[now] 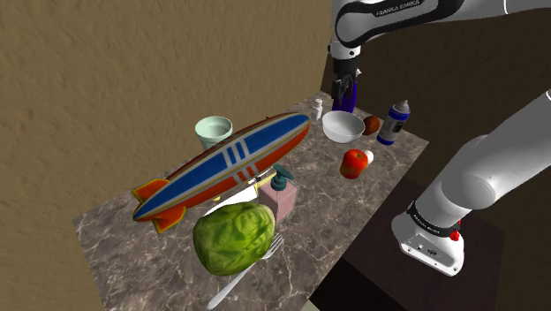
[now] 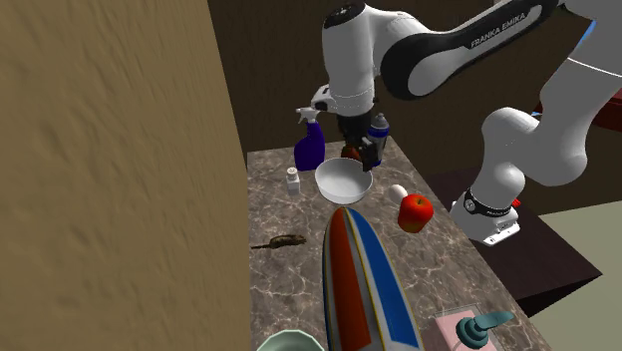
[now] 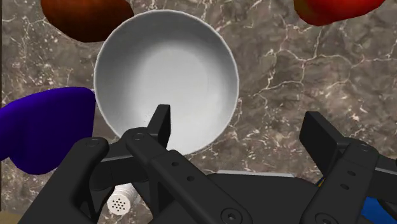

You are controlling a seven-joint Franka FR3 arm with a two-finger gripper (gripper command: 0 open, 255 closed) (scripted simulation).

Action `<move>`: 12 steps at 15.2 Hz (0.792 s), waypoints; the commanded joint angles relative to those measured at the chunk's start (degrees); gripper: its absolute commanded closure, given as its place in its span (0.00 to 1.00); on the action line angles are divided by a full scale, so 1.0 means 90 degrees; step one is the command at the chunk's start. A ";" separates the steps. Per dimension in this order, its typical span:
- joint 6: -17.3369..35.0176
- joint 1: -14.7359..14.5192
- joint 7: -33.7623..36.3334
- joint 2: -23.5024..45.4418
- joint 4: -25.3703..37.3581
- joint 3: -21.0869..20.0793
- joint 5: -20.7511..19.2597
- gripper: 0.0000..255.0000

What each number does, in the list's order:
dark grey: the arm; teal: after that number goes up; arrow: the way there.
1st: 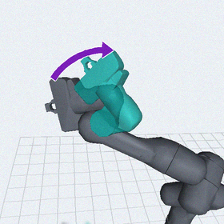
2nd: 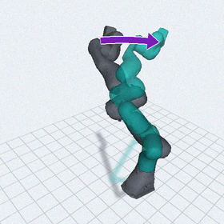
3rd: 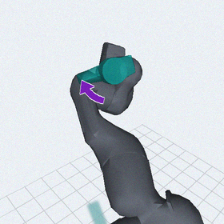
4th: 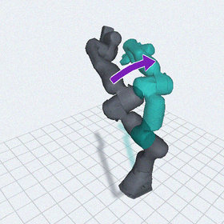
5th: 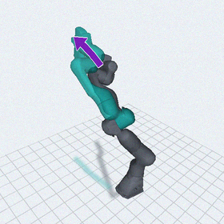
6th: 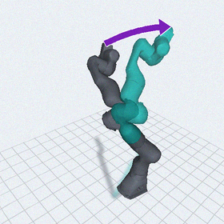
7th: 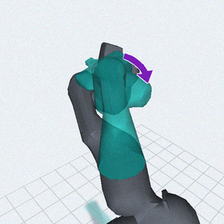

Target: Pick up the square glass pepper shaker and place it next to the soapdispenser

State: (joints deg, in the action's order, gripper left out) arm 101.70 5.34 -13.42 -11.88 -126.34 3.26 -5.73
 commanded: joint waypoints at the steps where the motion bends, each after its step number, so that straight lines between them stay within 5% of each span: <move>1: 0.0167 0.0045 -0.0060 0.0530 0.0360 0.0064 -0.0008 0.00; 12: 0.0517 0.0354 -0.0438 0.3261 0.2717 0.0313 0.0141 0.00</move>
State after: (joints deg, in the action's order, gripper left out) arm 106.52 8.27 -17.09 15.51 -103.96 5.95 -4.62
